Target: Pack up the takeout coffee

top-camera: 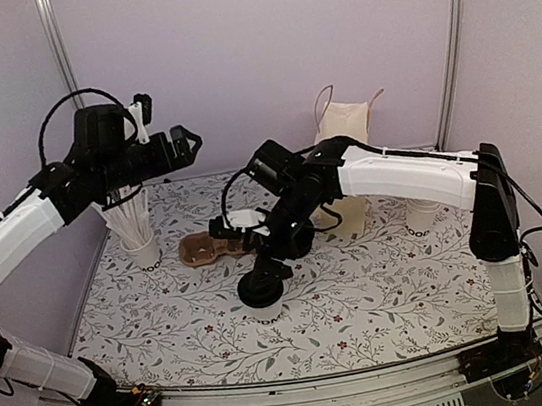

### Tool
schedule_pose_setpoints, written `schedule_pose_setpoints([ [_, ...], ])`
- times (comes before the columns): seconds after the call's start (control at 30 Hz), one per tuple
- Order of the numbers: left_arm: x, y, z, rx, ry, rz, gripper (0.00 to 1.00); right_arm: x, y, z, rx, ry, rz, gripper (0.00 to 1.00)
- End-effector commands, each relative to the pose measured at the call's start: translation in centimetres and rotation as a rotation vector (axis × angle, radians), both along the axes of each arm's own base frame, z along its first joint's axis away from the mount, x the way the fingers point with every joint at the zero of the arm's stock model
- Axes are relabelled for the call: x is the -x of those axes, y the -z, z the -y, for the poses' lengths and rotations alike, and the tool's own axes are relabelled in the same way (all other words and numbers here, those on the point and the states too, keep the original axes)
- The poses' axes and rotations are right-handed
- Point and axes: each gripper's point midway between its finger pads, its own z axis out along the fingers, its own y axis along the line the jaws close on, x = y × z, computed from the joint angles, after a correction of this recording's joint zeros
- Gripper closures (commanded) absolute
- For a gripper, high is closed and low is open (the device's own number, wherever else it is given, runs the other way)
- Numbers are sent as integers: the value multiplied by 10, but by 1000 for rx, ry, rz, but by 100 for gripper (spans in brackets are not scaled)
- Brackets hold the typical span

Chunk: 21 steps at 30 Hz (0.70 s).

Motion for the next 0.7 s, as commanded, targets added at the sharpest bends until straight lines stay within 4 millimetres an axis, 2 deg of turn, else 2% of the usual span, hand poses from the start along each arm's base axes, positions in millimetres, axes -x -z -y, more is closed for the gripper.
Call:
schedule_pose_setpoints([
  [0.0, -21, -42, -30, 58, -171, -76, 0, 4, 35, 1, 111, -10, 22, 1],
  [0.13, -24, -102, -31, 158, -180, -64, 0, 4, 41, 1, 127, -9, 30, 1],
  [0.17, -21, -124, -30, 197, -166, -40, 0, 3, 42, 1, 128, -7, 32, 1],
  [0.3, -6, -165, -31, 296, -135, 2, 0, 3, 44, 3, 132, -3, 35, 2],
  [0.5, 17, -199, -37, 405, -92, 77, 0, 4, 47, 5, 143, -1, 34, 2],
  [0.67, 21, -212, -34, 430, -60, 120, 0, 1, 43, 5, 141, 4, 47, 2],
])
